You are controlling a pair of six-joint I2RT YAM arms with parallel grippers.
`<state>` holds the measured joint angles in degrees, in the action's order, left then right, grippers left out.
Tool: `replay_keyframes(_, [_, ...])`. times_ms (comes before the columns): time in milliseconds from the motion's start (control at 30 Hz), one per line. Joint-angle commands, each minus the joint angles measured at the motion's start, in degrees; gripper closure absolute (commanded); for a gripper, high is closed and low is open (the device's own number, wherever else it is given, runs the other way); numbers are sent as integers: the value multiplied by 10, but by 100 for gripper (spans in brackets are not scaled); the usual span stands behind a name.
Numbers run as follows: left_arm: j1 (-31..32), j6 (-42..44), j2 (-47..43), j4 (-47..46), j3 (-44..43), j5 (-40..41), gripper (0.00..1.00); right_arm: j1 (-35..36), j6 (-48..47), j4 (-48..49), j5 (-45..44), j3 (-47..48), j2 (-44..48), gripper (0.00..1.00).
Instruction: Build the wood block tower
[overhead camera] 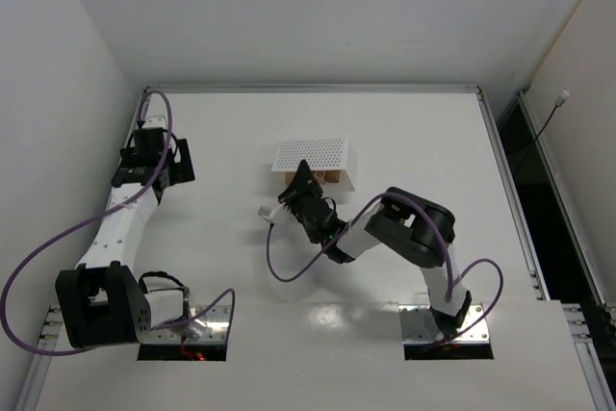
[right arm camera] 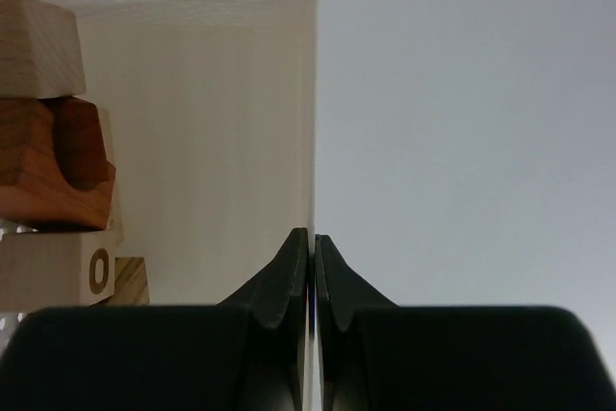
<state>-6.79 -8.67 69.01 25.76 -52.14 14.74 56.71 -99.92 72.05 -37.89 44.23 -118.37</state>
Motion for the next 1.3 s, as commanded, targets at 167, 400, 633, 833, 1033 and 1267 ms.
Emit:
replay_keyframes(167, [-7, -13, 5, -29, -14, -11, 0, -10, -60, 320, 30, -53, 17, 100])
replay_keyframes(400, [-7, -19, 10, -29, -19, -22, 0, -10, -84, 320, 60, -14, 13, 100])
replay_keyframes(633, [-7, -19, -9, -7, -38, -27, 0, 13, -103, 296, -14, 45, 95, 100])
replay_keyframes(833, [-7, -14, -12, -21, -32, -16, 0, 7, -71, 318, -33, 38, -21, 100])
replay_keyframes(1033, [-7, -14, -12, -16, -32, -16, 0, 7, -71, 318, -33, 75, -21, 100])
replay_keyframes(1267, [-7, -14, -6, -22, -21, -21, 0, 7, -71, 318, -45, 53, -7, 100])
